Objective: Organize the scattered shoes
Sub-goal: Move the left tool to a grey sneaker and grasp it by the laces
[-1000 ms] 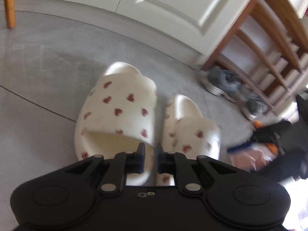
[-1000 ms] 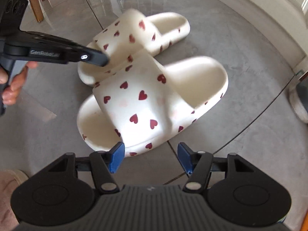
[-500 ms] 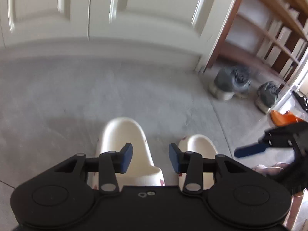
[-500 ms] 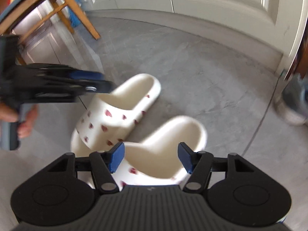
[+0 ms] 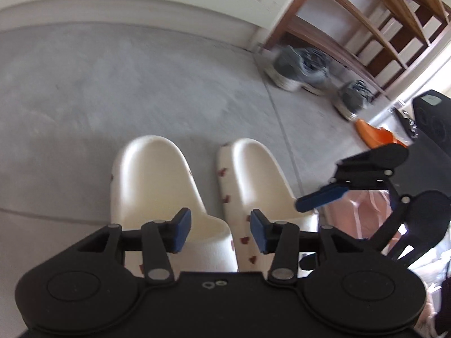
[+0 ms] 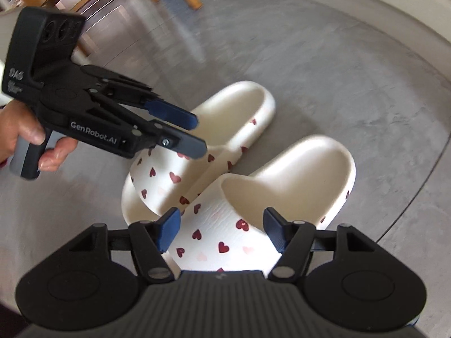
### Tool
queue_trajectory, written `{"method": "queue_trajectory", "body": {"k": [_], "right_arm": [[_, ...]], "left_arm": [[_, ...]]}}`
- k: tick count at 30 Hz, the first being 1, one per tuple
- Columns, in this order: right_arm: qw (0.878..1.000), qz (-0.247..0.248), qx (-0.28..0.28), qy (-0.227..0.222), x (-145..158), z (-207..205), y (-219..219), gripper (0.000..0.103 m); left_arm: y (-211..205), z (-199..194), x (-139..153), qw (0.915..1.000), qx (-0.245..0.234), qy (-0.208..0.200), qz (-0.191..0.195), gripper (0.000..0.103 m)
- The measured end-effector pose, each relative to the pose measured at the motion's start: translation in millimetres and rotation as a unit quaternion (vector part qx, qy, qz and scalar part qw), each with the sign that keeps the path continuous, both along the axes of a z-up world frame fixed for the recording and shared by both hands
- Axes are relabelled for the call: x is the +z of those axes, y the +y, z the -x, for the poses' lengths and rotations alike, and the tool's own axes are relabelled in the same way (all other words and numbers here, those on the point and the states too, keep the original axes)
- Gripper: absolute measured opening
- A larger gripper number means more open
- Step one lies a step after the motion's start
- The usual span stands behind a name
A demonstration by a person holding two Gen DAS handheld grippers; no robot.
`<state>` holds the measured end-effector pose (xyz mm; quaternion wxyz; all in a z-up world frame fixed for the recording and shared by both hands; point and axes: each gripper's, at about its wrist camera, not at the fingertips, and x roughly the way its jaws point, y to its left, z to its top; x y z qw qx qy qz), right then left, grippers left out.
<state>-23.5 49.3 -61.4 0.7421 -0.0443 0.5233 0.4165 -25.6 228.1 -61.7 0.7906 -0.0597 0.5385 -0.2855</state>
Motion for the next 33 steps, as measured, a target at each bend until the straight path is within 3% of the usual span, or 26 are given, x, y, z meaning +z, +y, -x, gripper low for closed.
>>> {"method": "queue_trajectory", "body": {"k": [4, 6, 8, 12, 16, 18, 21, 24, 27, 30, 33], "right_arm": [[0.999, 0.000, 0.047, 0.021, 1.3, 16.3, -2.7, 0.070], [0.998, 0.003, 0.063, 0.019, 4.0, 24.0, -7.3, 0.068], [0.998, 0.010, 0.062, -0.018, 14.5, 32.7, -19.7, 0.068], [0.998, 0.002, 0.016, -0.057, 35.7, 23.1, -58.3, 0.069], [0.994, 0.026, -0.041, -0.097, 52.4, 7.5, -112.5, 0.069], [0.989, 0.044, -0.080, -0.119, 59.3, 4.6, -154.6, 0.069], [0.979, 0.051, -0.144, -0.138, 62.7, 4.1, -209.3, 0.069], [0.958, 0.037, -0.244, -0.145, 62.5, 10.9, -276.5, 0.069], [0.937, 0.020, -0.321, -0.138, 52.3, 19.8, -330.4, 0.069], [0.922, 0.004, -0.362, -0.135, 43.1, 31.6, -362.9, 0.069], [0.912, -0.009, -0.387, -0.136, 35.6, 42.3, -383.1, 0.069]], "left_arm": [[-10.3, 8.4, 1.3, 0.9990, -0.036, 0.025, 0.004, 0.047], [-19.6, 12.5, 11.5, 0.9988, -0.042, -0.002, -0.025, 0.047], [-31.6, 11.4, 26.4, 0.9969, -0.043, -0.042, -0.050, 0.048], [-75.3, -0.6, 58.0, 0.9870, -0.069, -0.129, -0.065, 0.050], [-146.0, -23.9, 92.1, 0.9643, -0.117, -0.229, -0.064, 0.051], [-182.3, -39.2, 107.2, 0.9553, -0.137, -0.257, -0.049, 0.052], [-238.5, -70.0, 119.3, 0.9523, -0.148, -0.264, -0.039, 0.052], [-287.2, -96.1, 120.6, 0.9574, -0.144, -0.247, -0.036, 0.053], [-331.9, -110.2, 103.1, 0.9549, -0.154, -0.248, -0.053, 0.053], [-381.6, -125.2, 73.5, 0.9495, -0.173, -0.249, -0.079, 0.053], [-403.7, -132.5, 35.9, 0.9478, -0.161, -0.251, -0.112, 0.053]]}}
